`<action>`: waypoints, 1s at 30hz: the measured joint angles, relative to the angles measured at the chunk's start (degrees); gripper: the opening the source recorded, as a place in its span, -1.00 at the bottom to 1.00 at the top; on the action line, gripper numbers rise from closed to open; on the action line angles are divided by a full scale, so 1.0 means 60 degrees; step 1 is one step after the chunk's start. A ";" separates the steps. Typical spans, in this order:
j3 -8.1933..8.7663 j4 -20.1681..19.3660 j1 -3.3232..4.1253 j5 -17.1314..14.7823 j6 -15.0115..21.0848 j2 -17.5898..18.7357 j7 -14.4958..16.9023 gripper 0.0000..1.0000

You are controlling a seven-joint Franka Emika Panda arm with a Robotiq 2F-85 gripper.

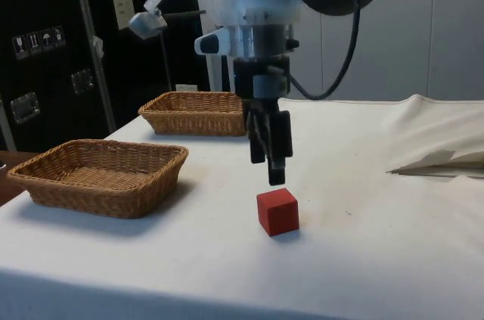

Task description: Pick up the red cube and place it into the right basket.

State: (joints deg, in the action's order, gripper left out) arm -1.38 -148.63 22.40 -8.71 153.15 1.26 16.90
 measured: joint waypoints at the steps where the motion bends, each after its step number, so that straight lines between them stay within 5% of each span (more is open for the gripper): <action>1: 0.0057 -0.0048 -0.0029 0.0000 0.0029 0.0057 0.0201 1.00; 14: 0.0267 -0.0220 -0.0220 0.0000 0.0554 0.0544 0.1012 1.00; 30: 0.0258 -0.0267 -0.0229 0.0000 0.1557 0.1385 0.1308 1.00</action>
State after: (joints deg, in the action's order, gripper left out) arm 0.17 -150.23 21.03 -8.71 162.49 9.57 24.75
